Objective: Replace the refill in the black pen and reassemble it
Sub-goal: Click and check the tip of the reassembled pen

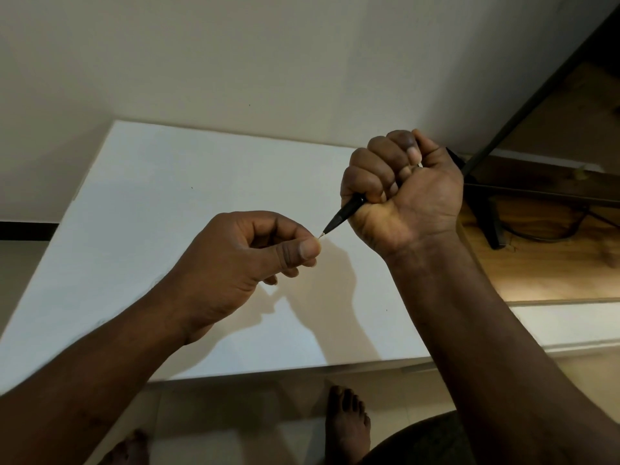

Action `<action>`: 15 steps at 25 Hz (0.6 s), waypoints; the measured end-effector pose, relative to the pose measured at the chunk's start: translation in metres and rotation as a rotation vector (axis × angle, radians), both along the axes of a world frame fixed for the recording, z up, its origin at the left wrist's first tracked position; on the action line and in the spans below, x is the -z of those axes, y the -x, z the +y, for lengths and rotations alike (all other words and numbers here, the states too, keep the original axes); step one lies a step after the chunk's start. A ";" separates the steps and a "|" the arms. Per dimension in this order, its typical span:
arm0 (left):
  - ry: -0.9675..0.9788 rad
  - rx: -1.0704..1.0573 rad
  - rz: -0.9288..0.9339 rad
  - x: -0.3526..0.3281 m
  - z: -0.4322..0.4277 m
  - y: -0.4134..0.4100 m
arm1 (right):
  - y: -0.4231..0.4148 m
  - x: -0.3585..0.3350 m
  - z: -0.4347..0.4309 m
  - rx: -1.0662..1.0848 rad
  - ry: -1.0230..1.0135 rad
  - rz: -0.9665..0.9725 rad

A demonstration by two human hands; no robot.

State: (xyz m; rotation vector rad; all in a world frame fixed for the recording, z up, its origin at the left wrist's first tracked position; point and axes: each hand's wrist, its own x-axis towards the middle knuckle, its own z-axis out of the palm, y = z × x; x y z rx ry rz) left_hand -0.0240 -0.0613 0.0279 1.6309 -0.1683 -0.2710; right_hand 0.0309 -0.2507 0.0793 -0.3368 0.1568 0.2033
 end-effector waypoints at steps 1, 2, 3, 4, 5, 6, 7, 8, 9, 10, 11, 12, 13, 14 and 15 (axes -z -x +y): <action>-0.001 -0.001 -0.004 0.000 0.000 0.000 | 0.000 0.000 0.000 0.001 0.000 -0.001; 0.001 -0.004 -0.005 0.000 0.000 0.000 | 0.000 0.000 0.000 0.002 -0.003 -0.001; 0.006 -0.007 -0.005 0.000 0.000 0.000 | 0.000 0.001 0.000 0.001 -0.005 0.000; 0.011 -0.009 -0.003 0.000 0.000 0.000 | 0.000 0.001 0.000 0.001 -0.004 -0.001; 0.013 -0.009 -0.003 0.000 0.001 0.000 | 0.000 0.001 0.001 0.002 -0.001 -0.002; 0.011 -0.008 -0.003 0.000 0.001 0.000 | 0.000 0.001 0.001 0.002 0.003 -0.004; 0.009 -0.007 -0.004 0.001 0.001 0.000 | 0.000 0.001 0.001 0.003 0.006 -0.006; 0.008 -0.007 -0.004 0.001 0.001 -0.001 | 0.000 0.001 0.001 0.003 0.006 -0.007; 0.009 -0.007 -0.004 0.001 0.001 -0.001 | 0.000 0.001 0.001 0.004 0.005 -0.006; 0.011 -0.008 -0.003 0.001 0.001 -0.001 | 0.000 0.001 0.000 0.005 0.001 -0.006; 0.015 -0.010 -0.001 0.001 0.001 -0.001 | 0.000 0.001 0.001 0.008 0.000 -0.004; 0.017 -0.012 0.001 0.001 0.001 -0.001 | 0.000 0.001 0.001 0.011 0.001 -0.002; 0.017 -0.013 0.003 0.001 0.001 -0.001 | 0.000 0.002 0.001 0.015 0.005 0.000; 0.015 -0.014 0.003 0.001 0.001 -0.001 | 0.000 0.002 0.000 0.017 0.008 0.001; 0.012 -0.015 0.002 0.001 0.001 -0.001 | 0.000 0.002 0.000 0.017 0.008 0.001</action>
